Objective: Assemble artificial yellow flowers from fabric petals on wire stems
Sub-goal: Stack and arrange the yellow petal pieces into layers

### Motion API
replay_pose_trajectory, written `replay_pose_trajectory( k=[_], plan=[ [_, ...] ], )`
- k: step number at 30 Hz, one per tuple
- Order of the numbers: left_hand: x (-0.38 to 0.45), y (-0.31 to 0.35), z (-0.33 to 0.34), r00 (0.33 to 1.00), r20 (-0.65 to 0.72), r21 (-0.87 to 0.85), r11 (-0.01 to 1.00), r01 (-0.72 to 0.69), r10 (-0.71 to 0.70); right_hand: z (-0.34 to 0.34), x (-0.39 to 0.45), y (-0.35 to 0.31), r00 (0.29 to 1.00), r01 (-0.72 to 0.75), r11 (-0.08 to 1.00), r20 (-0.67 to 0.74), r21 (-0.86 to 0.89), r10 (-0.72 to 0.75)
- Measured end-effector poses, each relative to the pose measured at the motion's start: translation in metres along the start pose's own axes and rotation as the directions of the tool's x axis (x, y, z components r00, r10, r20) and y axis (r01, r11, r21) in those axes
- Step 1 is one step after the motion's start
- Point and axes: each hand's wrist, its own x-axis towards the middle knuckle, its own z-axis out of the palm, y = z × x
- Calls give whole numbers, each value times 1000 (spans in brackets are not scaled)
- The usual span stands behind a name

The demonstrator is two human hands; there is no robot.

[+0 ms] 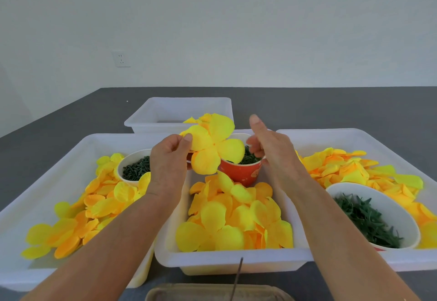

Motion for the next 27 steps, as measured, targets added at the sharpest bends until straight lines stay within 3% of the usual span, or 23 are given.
replay_pose_trajectory(
  k=[4,7,12,18,22,27],
  plan=[
    [-5,1,2,993,110,69,997,-45,37,0,-5,5,975,123,985,172,122,-143],
    [-6,0,2,990,129,122,990,-71,56,0,-5,8,968,164,980,175,113,-182],
    [-3,-1,0,1000,5,74,997,-18,17,-2,1,8,991,129,991,24,48,-130],
    [1,-7,-3,994,-47,252,964,-80,95,-2,2,8,997,71,996,-16,48,-70],
    [4,-8,-6,981,-137,305,948,-90,138,-3,6,10,998,-26,998,53,59,23],
    [5,-7,-6,958,-200,293,945,-142,206,1,4,15,981,-28,989,187,-147,56]
  ],
)
